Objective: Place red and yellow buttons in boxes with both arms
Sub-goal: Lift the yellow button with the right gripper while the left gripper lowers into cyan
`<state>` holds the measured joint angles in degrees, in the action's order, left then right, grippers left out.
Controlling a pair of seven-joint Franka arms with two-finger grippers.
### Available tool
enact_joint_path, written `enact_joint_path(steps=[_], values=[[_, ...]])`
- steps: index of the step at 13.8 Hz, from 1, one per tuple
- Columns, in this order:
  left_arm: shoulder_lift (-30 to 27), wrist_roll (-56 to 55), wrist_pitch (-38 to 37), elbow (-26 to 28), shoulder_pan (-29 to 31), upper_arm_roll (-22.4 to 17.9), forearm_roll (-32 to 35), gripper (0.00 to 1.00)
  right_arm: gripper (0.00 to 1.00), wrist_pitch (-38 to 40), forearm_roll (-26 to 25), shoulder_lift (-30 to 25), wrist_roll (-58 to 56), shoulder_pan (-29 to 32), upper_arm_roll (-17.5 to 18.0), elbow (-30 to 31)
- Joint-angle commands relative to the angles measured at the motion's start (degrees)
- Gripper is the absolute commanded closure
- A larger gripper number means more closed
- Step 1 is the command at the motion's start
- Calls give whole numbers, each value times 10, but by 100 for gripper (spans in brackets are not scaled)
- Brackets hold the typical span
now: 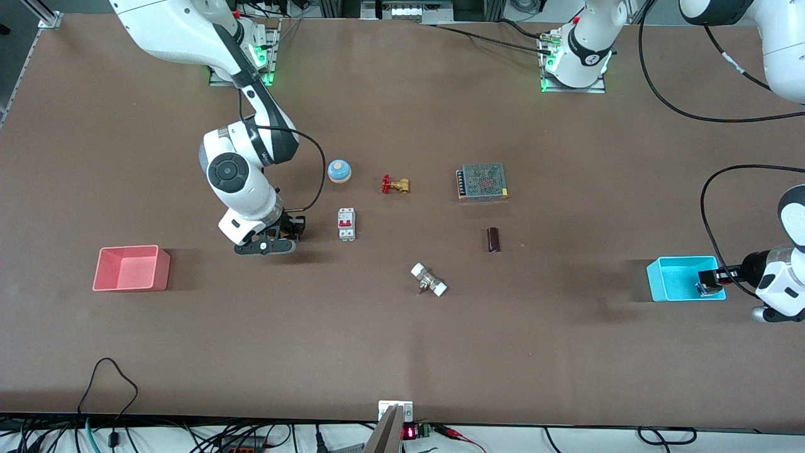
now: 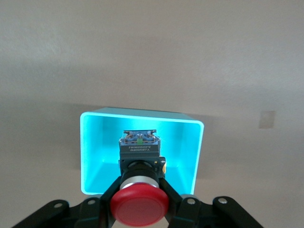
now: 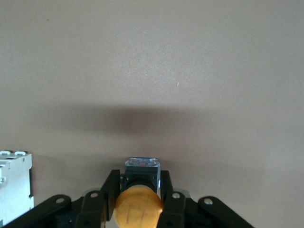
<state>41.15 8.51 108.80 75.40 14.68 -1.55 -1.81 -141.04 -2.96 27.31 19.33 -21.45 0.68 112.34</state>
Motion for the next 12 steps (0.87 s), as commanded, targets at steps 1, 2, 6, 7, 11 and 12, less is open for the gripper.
enact_joint_path(steps=[1, 2, 6, 7, 11, 12], values=[[29, 11, -46, -24, 2, 1, 7, 74, 73, -7, -6, -11, -7, -3, -2, 13], [33, 11, -54, -25, 2, 1, 7, 74, 77, -8, -6, -10, -7, -3, -2, 14], [43, 9, -52, -27, 1, 1, 8, 74, 79, -4, -6, -11, -20, -1, -3, 10], [47, 11, -52, -28, 2, 1, 8, 74, 79, -4, -5, -13, -25, 1, -5, 6], [54, 12, -37, -28, 2, 0, 9, 74, 83, 61, -4, -31, -42, 6, -8, -32], [60, 12, -28, -28, 2, 0, 9, 74, 83, 86, 1, -40, -53, 9, -8, -43]])
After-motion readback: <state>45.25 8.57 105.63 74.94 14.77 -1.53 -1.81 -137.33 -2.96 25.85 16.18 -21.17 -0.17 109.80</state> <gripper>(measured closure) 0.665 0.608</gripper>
